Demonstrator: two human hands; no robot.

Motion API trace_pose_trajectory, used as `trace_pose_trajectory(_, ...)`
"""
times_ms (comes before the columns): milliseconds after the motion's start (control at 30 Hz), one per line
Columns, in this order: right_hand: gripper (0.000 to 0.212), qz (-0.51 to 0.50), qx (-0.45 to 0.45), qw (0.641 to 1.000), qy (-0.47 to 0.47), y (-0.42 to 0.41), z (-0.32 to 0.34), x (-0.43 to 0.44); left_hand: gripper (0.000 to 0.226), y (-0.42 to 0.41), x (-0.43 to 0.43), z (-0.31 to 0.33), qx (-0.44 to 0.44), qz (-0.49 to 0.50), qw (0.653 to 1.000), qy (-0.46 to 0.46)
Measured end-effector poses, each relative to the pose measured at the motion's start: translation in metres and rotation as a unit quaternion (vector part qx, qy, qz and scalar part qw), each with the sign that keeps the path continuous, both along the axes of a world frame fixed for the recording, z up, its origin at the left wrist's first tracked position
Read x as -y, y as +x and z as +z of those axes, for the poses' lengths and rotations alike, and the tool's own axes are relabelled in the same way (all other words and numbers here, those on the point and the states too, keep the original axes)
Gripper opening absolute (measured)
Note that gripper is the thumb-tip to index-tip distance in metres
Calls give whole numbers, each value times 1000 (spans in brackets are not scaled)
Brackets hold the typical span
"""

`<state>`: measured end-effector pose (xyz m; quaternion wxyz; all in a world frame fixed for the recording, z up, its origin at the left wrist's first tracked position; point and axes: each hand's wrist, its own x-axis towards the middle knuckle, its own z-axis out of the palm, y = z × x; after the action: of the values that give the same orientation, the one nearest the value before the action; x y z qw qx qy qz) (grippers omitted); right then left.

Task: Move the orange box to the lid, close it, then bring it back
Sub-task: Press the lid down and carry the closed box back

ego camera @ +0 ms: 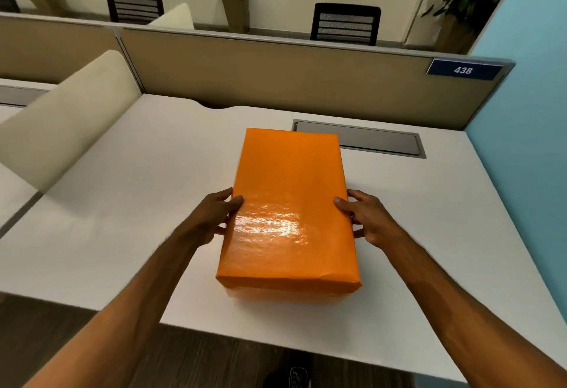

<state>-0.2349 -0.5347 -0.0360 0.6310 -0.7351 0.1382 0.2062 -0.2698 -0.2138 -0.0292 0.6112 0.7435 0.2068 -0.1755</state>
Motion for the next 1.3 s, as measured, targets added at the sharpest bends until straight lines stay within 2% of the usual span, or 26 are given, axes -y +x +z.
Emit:
trace_pose_trajectory(300,58,43,17,999,13,42,13,-22,56,17,-11,8,19,70,996,52)
trace_pose_trajectory(667,54,93,19,995,39,83,26,-85,51,37,-73,30,51,90,992,69)
trace_pose_trajectory(1033,65,84,19,995,48,128,16,-211,47,96,-203,25,48,86,993,58)
trace_pose_trajectory(1300,66,43,12,997,58,174,9,-338,35,166,-330,21,49,34,996,60)
